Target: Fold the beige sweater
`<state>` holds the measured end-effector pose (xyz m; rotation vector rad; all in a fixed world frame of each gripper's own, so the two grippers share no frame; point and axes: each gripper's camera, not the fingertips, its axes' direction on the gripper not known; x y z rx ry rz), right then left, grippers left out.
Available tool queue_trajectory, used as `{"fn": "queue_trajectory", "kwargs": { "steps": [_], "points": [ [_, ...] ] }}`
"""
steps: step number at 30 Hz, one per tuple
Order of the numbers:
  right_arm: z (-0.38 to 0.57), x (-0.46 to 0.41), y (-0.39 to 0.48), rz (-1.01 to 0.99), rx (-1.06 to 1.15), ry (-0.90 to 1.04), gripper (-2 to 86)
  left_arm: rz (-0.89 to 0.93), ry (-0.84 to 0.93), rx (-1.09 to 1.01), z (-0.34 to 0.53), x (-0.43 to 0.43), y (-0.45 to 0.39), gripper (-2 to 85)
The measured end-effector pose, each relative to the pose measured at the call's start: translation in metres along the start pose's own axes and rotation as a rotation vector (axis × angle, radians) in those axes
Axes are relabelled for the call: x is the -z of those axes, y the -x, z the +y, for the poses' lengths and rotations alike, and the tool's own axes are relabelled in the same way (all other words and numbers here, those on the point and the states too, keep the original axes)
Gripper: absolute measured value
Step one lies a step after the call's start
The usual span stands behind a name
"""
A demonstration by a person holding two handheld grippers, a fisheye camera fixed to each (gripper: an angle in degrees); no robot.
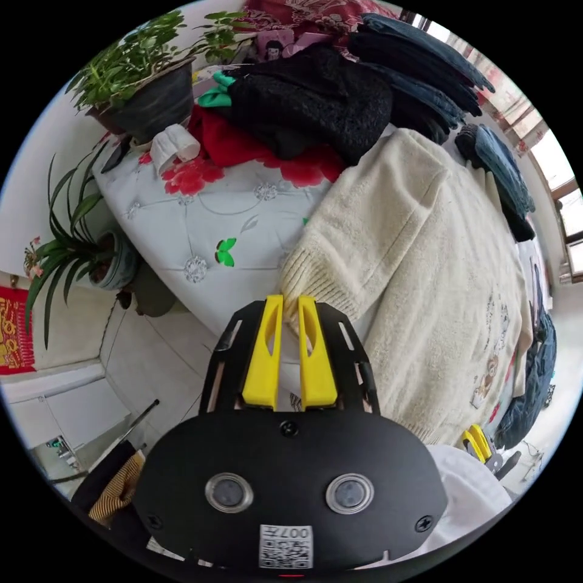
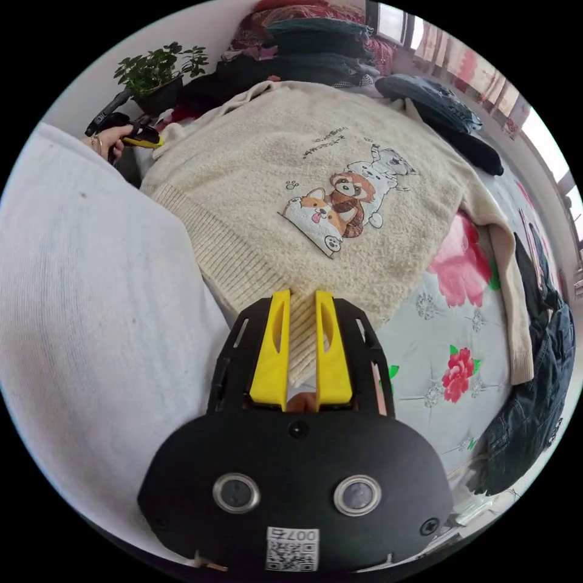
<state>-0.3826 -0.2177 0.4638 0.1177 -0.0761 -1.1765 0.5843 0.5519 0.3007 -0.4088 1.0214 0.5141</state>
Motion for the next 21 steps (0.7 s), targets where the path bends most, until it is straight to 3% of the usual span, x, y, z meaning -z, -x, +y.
{"fn": "queue_trajectory", "kwargs": {
  "steps": [4, 11, 13, 17, 19, 21],
  "points": [
    [-0.001, 0.001, -0.016, -0.066, -0.079, 0.029, 6.2, 0.281, -0.247, -0.022, -0.014, 0.067, 0.035, 4.2],
    [0.006, 0.002, -0.005, -0.005, -0.143, 0.03, 6.3, 0.512, -0.667, -0.104, -0.072, 0.227, 0.076, 3.9],
    [0.005, 0.004, -0.007, -0.011, -0.165, 0.042, 6.3, 0.611, -0.804, -0.217, -0.083, 0.273, 0.06, 4.1],
    [0.007, 0.024, -0.017, -0.073, -0.25, -0.026, 6.3, 0.791, -0.805, -0.565, -0.082, 0.308, -0.02, 3.9],
    [0.01, 0.038, -0.024, -0.084, -0.314, -0.101, 6.3, 0.951, -0.729, -0.87, -0.057, 0.303, -0.099, 4.1],
    [0.015, 0.057, -0.035, -0.084, -0.41, -0.205, 6.5, 1.008, -0.621, -1.022, -0.034, 0.284, -0.155, 6.0]
  ]
}}
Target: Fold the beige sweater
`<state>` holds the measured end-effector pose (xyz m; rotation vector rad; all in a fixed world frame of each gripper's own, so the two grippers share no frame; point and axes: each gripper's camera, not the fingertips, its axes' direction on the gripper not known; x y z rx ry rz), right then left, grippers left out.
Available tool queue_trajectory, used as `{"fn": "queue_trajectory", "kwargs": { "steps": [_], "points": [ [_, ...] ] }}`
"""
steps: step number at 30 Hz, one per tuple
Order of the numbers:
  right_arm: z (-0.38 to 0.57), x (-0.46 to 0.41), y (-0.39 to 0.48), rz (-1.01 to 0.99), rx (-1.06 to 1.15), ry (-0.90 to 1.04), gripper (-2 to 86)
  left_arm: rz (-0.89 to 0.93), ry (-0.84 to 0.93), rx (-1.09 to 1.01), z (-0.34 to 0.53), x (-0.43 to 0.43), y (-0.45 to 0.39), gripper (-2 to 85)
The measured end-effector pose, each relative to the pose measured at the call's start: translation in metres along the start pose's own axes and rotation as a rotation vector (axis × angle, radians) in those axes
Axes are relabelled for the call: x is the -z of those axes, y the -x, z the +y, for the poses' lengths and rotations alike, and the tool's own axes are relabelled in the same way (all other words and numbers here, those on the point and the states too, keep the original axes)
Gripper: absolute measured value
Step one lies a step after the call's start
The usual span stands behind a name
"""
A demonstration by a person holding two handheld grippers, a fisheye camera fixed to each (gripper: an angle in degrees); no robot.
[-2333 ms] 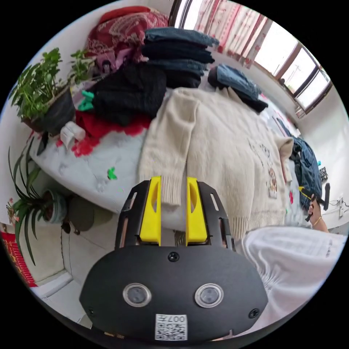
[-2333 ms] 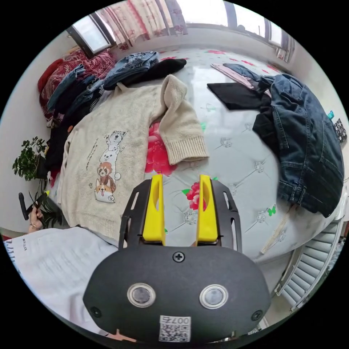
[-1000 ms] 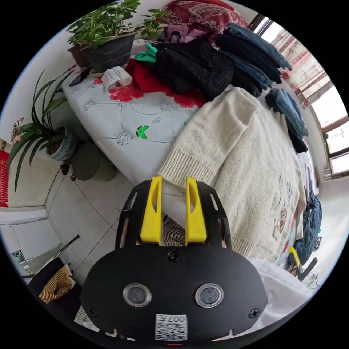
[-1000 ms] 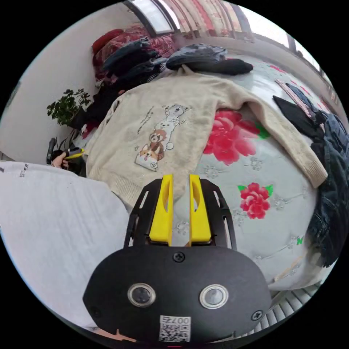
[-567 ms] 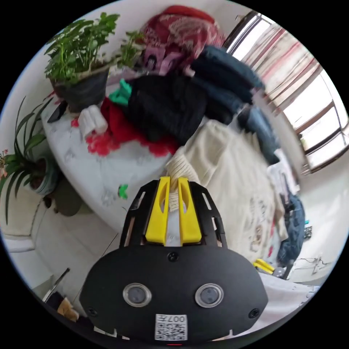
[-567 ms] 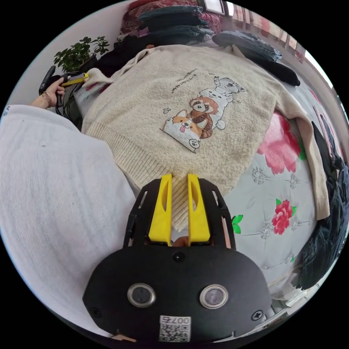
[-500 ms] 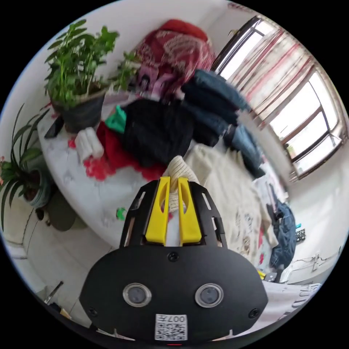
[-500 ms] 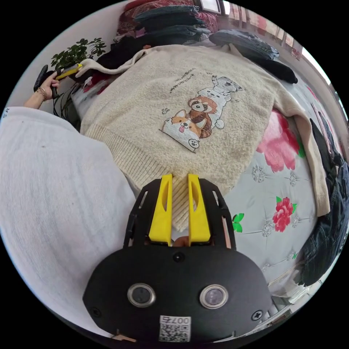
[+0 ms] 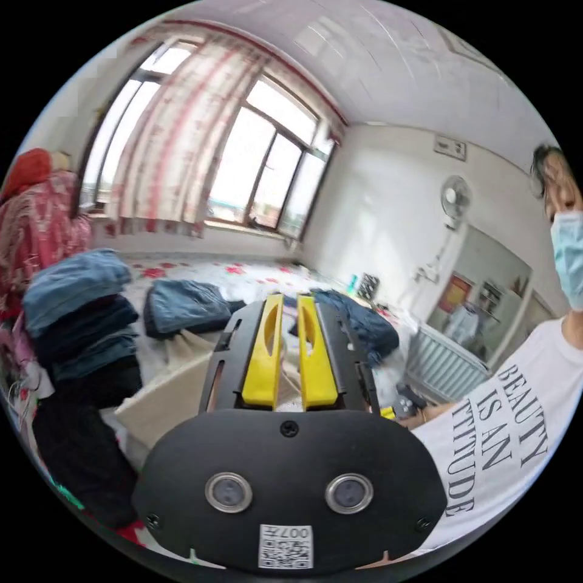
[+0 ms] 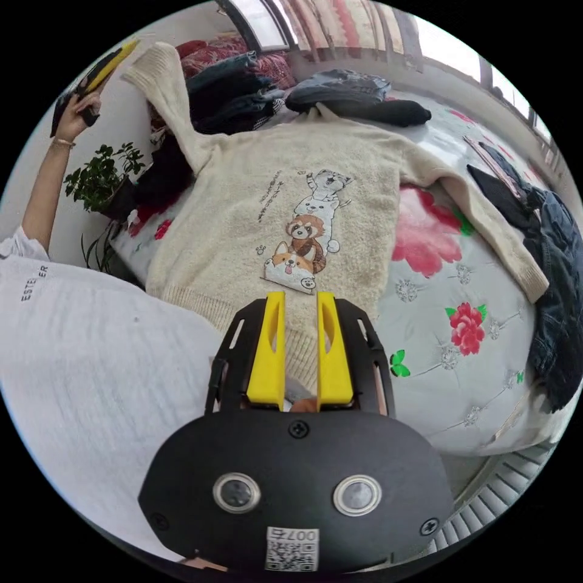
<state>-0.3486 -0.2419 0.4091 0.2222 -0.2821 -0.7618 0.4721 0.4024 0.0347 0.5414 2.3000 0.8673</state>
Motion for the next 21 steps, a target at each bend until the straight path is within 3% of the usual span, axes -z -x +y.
{"fn": "queue_trajectory", "kwargs": {
  "steps": [4, 10, 16, 21],
  "points": [
    [-0.001, 0.02, -0.015, -0.003, -0.121, -0.094, 6.9, -0.036, 0.206, 0.052, 0.056, -0.081, -0.014, 6.1],
    [-0.007, 0.011, -0.021, -0.002, -0.169, -0.082, 8.4, -0.301, 0.483, 0.388, 0.196, -0.068, 0.033, 6.2],
    [-0.08, -0.025, 0.012, -0.015, 0.019, -0.025, 9.2, -0.431, 0.569, 0.707, 0.284, 0.0, 0.06, 8.3],
    [-0.16, -0.086, 0.055, 0.046, 0.245, 0.113, 8.8, -0.403, 0.613, 0.787, 0.309, -0.01, 0.057, 10.4]
  ]
}}
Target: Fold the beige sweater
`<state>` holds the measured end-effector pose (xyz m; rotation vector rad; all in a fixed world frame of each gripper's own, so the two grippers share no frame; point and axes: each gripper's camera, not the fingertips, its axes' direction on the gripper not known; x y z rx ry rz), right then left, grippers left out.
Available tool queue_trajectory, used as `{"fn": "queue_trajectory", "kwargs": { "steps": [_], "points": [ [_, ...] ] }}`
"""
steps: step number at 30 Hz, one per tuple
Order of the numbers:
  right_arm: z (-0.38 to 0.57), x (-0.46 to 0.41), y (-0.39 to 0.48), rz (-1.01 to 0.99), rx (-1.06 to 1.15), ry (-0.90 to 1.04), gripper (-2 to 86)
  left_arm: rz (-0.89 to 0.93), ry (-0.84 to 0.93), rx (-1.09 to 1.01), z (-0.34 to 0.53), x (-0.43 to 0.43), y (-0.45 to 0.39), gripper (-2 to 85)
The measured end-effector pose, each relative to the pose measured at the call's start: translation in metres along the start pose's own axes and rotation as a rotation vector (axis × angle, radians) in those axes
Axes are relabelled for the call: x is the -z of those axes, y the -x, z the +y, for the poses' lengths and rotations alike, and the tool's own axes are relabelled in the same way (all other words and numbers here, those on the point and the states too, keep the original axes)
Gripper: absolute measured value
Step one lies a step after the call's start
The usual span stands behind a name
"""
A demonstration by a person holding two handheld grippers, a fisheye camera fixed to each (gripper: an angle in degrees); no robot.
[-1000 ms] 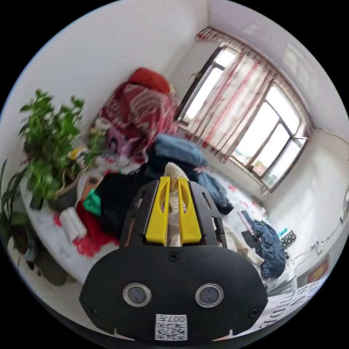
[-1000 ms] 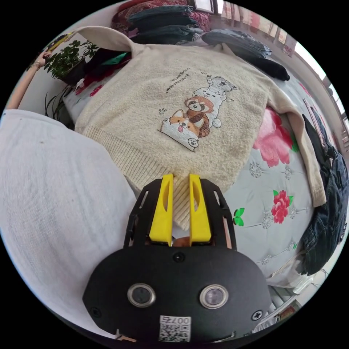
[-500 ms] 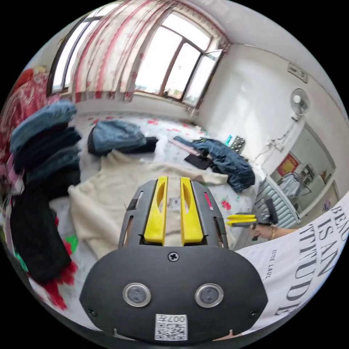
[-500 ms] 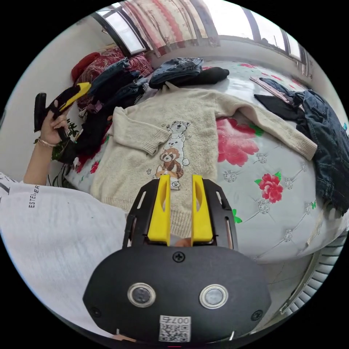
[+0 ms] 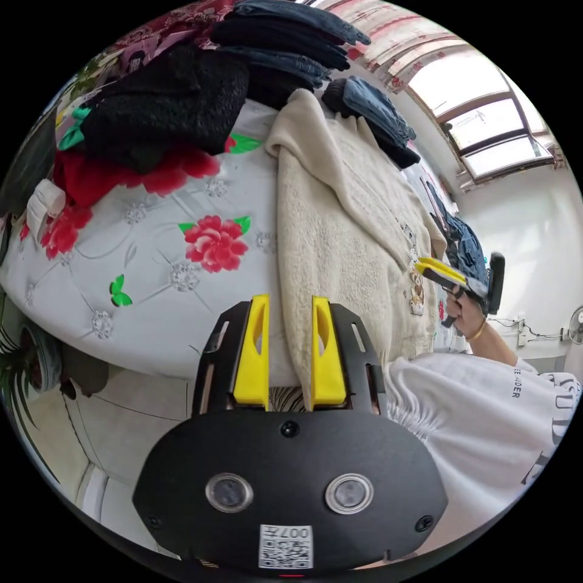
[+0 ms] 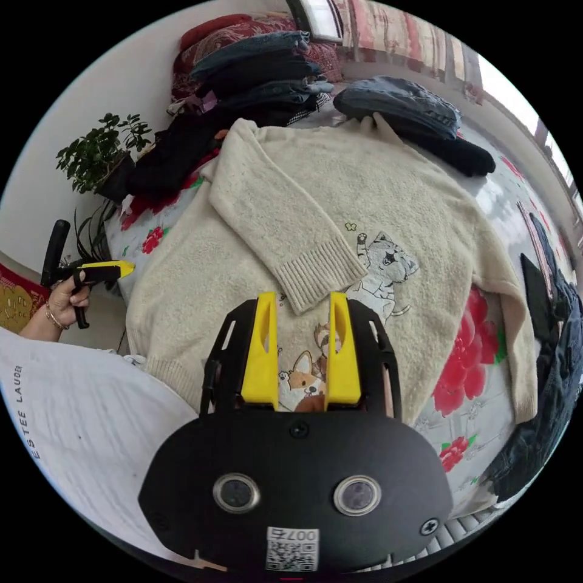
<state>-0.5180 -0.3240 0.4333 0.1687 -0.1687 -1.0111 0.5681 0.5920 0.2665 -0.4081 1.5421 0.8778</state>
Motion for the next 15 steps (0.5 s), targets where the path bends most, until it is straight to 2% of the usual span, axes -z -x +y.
{"fn": "queue_trajectory", "kwargs": {
  "steps": [3, 4, 7, 10, 12, 15],
  "points": [
    [-0.025, -0.039, 0.009, 0.101, 0.092, 0.176, 7.8, -0.019, 0.062, -0.004, 0.0, -0.022, -0.013, 10.4],
    [-0.026, -0.039, 0.011, 0.131, 0.117, 0.163, 7.5, -0.064, 0.114, -0.006, -0.002, -0.034, -0.019, 9.6],
    [-0.032, -0.029, 0.012, 0.153, 0.243, 0.222, 5.6, -0.144, 0.1, -0.068, -0.006, -0.038, -0.031, 8.3],
    [-0.025, 0.029, -0.004, 0.123, 0.264, 0.104, 4.4, -0.116, 0.115, -0.057, -0.014, -0.042, -0.03, 6.9],
    [-0.003, 0.079, -0.019, 0.272, 0.255, -0.001, 4.3, -0.095, 0.114, -0.03, -0.017, -0.044, -0.027, 6.8],
    [0.031, 0.103, -0.051, 0.339, 0.19, 0.003, 4.9, -0.109, 0.118, -0.027, -0.024, -0.049, -0.03, 7.2]
  ]
}}
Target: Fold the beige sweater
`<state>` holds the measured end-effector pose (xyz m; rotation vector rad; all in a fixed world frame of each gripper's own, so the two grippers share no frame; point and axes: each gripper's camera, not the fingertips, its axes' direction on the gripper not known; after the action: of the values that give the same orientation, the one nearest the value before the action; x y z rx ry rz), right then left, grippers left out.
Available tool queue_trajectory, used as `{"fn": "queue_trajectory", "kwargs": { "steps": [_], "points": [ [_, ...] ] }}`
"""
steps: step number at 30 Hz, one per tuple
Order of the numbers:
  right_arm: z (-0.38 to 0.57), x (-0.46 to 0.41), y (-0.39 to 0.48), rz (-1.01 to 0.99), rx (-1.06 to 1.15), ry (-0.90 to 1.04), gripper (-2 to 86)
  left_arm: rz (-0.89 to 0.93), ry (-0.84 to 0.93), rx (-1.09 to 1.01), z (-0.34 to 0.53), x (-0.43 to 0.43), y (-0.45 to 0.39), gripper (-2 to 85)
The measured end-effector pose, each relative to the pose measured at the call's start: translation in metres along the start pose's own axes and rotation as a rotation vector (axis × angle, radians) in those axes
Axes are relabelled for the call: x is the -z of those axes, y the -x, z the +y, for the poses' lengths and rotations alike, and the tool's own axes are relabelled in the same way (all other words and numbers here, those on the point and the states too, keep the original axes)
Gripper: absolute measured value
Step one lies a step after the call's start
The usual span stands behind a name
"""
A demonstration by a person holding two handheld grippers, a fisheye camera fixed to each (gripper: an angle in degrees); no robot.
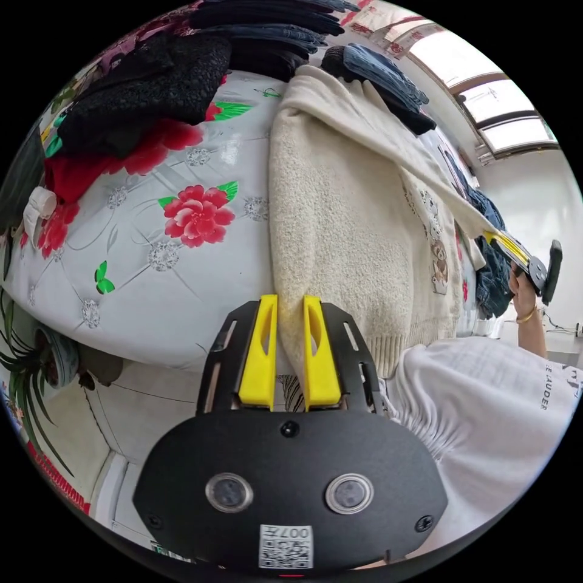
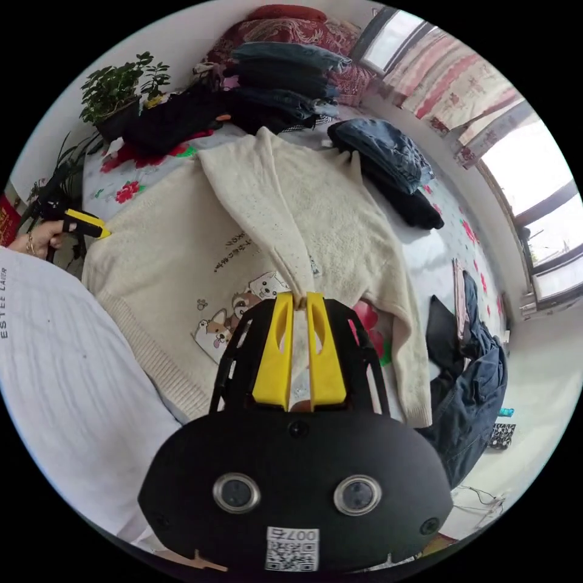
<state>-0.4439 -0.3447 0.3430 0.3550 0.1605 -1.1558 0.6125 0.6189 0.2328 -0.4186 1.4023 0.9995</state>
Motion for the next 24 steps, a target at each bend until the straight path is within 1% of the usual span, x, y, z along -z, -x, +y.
{"fn": "queue_trajectory", "kwargs": {
  "steps": [1, 4, 6, 8, 9, 11, 13, 14, 15, 17, 19, 22, 24],
  "points": [
    [0.008, -0.003, -0.005, -0.015, -0.021, 0.009, 5.2, -0.015, 0.003, -0.01, -0.003, -0.001, -0.003, 7.3],
    [0.04, -0.026, -0.023, -0.185, -0.12, 0.074, 7.1, -0.04, 0.011, -0.032, -0.01, -0.004, -0.009, 7.8],
    [0.066, -0.031, -0.031, -0.284, -0.219, 0.066, 9.1, -0.038, 0.016, -0.039, -0.013, -0.005, -0.01, 9.3],
    [0.09, -0.033, -0.041, -0.333, -0.33, 0.056, 10.2, -0.047, 0.042, -0.073, -0.015, -0.004, -0.014, 11.2],
    [0.107, -0.034, -0.049, -0.37, -0.407, 0.052, 10.7, -0.072, 0.057, -0.089, -0.015, -0.003, -0.016, 11.6],
    [0.131, -0.039, -0.056, -0.429, -0.483, 0.059, 11.0, -0.085, 0.066, -0.109, -0.015, 0.0, -0.018, 11.5],
    [0.144, -0.049, -0.051, -0.481, -0.468, 0.117, 11.1, -0.092, 0.084, -0.107, -0.015, -0.002, -0.019, 9.6],
    [0.145, -0.05, -0.041, -0.468, -0.406, 0.14, 11.3, -0.097, 0.095, -0.107, -0.016, -0.004, -0.019, 8.7],
    [0.142, -0.043, -0.031, -0.39, -0.331, 0.148, 11.3, -0.109, 0.119, -0.116, -0.019, -0.009, -0.02, 7.1],
    [0.134, -0.04, -0.024, -0.311, -0.21, 0.21, 11.3, -0.141, 0.139, -0.151, -0.024, -0.011, -0.023, 6.2],
    [0.133, -0.031, -0.045, -0.328, -0.209, 0.18, 11.1, -0.182, 0.166, -0.173, -0.033, -0.012, -0.024, 5.8],
    [0.152, -0.014, -0.135, -0.381, -0.486, 0.011, 11.0, -0.173, 0.159, -0.143, -0.038, -0.006, -0.021, 5.8],
    [0.187, -0.01, -0.226, -0.451, -0.829, -0.141, 11.0, -0.152, 0.14, -0.101, -0.037, -0.002, -0.017, 5.6]
  ]
}}
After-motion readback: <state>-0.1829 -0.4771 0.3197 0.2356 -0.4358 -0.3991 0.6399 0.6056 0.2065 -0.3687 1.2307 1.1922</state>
